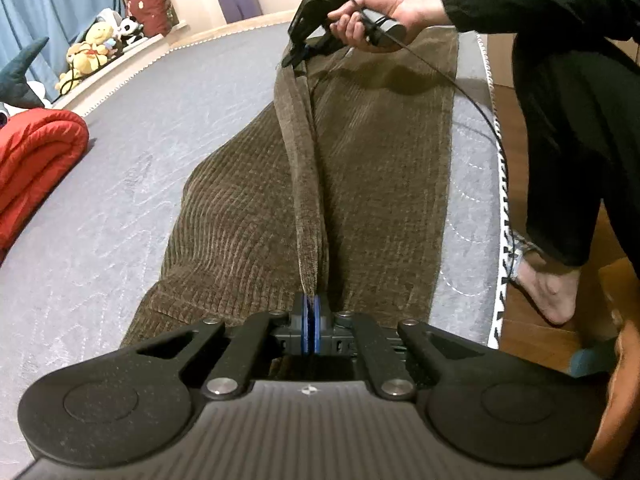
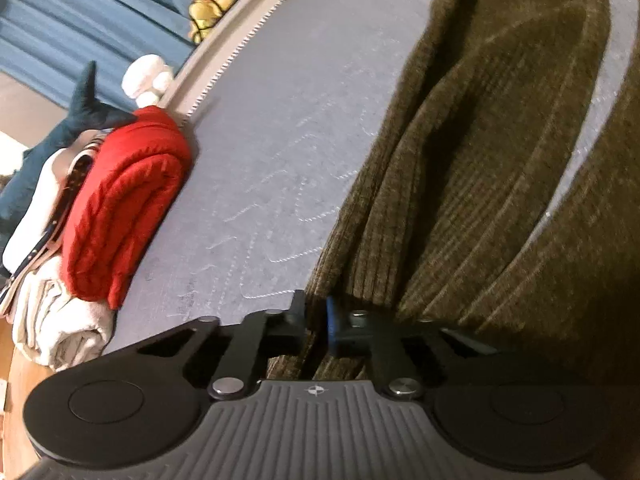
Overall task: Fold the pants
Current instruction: 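Hold the waistband with the left tool while the right tool stretches the legs lengthwise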
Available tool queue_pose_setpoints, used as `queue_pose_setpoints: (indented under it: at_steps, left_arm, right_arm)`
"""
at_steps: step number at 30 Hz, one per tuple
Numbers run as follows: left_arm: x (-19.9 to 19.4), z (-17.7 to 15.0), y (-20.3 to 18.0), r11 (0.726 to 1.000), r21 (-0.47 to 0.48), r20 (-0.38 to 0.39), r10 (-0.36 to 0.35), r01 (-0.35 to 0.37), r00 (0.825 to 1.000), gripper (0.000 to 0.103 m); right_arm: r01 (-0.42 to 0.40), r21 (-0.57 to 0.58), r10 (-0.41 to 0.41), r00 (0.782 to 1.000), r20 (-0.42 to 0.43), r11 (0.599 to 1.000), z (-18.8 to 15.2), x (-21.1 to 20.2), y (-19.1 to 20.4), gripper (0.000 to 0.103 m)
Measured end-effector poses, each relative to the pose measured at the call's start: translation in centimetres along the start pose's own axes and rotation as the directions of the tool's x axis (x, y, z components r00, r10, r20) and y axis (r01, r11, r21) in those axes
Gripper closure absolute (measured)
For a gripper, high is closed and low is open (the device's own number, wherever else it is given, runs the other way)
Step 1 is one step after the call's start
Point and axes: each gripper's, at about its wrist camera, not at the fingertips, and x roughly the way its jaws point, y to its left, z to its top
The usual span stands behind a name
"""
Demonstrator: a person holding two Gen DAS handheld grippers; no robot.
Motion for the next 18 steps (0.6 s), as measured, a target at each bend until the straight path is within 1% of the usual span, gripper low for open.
queue_pose_setpoints:
  at_steps: [2,5,8,11,12,13,14,15,16,17,18]
  left_arm:
    - [-0.1,0.1,0.3,1.0,-0.001,0.005,0.016,-0.016,1.0,0.1]
    - [0.0,0.4,0.7,0.999,-0.001,0.021,0.043,-0.043,0.999,0.1]
    - [0.3,0.8,1.2,0.997,0.01,0.022,0.072,-0.073,0.997,0.1]
    - [0.7,1.1,1.4,0.997,0.024,0.018,0.076,-0.077,0.997,0.1]
    - [0.8,1.1,1.3,0.997,0.033,0.015,0.073,-0.074,0.997,0.1]
    - [0.8,1.2,1.1,0.997,0.044,0.01,0.067,-0.067,0.998,0.1]
    - [0.9,1.2,0.8,0.997,0.053,0.005,0.058,-0.058,0.998,0.1]
    - [1.0,1.2,0.5,0.997,0.065,-0.002,0.05,-0.05,0.999,0.1]
    - [1.1,1.2,0.2,0.996,0.078,-0.008,0.053,-0.052,0.999,0.1]
    - [1.2,1.3,-0.1,0.995,0.089,-0.018,0.057,-0.056,0.998,0.1]
    - [1.4,1.4,-0.1,0.994,0.091,-0.029,0.056,-0.053,0.998,0.1]
  right_arm:
    - [-0.023,-0.013,0.023,1.0,0.02,1.0,0.3,-0.9,0.3,0.098]
    - [-0.048,-0.068,0.052,0.997,0.06,0.997,0.7,-3.4,1.0,0.099]
    - [-0.061,-0.134,0.073,0.993,0.088,0.989,1.4,-7.4,1.3,0.1]
    - [-0.063,-0.214,0.085,0.992,0.094,0.975,1.3,-12.1,0.6,0.101]
    - [-0.072,-0.235,0.095,0.992,0.086,0.969,0.9,-13.6,0.0,0.103]
    - [-0.099,-0.26,0.122,0.99,0.072,0.96,0.4,-15.2,-0.6,0.103]
    - [-0.13,-0.293,0.149,0.988,0.04,0.947,-0.2,-16.7,-1.3,0.103]
    - [-0.147,-0.329,0.156,0.988,0.0,0.933,-0.8,-18.0,-2.1,0.103]
    - [-0.143,-0.368,0.137,0.99,-0.042,0.919,-1.5,-19.0,-2.8,0.103]
    - [-0.121,-0.407,0.094,0.992,-0.086,0.905,-2.0,-19.6,-3.5,0.103]
    - [-0.102,-0.431,0.062,0.993,-0.105,0.897,-2.2,-19.9,-4.0,0.103]
